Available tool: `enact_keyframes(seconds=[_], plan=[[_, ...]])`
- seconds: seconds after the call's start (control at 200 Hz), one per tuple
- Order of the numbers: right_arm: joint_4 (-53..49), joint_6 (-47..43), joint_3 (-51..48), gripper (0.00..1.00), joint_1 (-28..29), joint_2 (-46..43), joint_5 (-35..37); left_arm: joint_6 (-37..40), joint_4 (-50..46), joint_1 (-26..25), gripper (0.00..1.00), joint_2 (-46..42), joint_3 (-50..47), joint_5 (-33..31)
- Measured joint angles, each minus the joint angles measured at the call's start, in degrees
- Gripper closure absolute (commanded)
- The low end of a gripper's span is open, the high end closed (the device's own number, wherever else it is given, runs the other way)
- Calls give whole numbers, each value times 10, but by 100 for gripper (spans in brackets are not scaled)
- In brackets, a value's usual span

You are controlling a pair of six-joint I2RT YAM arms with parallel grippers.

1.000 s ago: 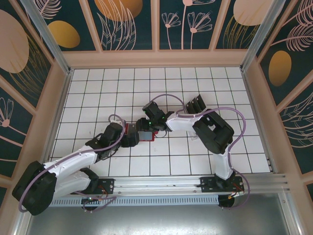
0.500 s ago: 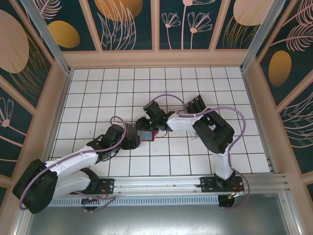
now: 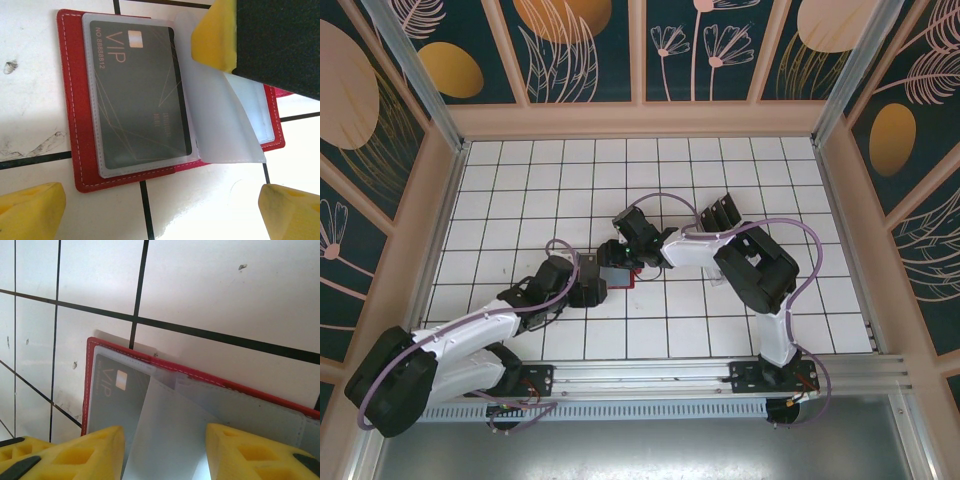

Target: Put the credit cards into the card holder

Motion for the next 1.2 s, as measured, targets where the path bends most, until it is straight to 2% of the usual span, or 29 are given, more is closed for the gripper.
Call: enact_keyframes(seconds=[0.425, 0.801, 0.961, 1.196], plan=[[1, 0, 0, 54, 0, 2, -2, -6, 25, -2, 2, 33, 0, -5], [2, 0, 0, 53, 0, 2, -2, -37, 39, -4, 1, 50, 0, -68], [4, 0, 0, 49, 0, 0, -2, -48, 42, -4, 1, 50, 0, -83], [19, 19, -45, 47, -3, -71, 4, -55, 42, -4, 1, 50, 0, -95]])
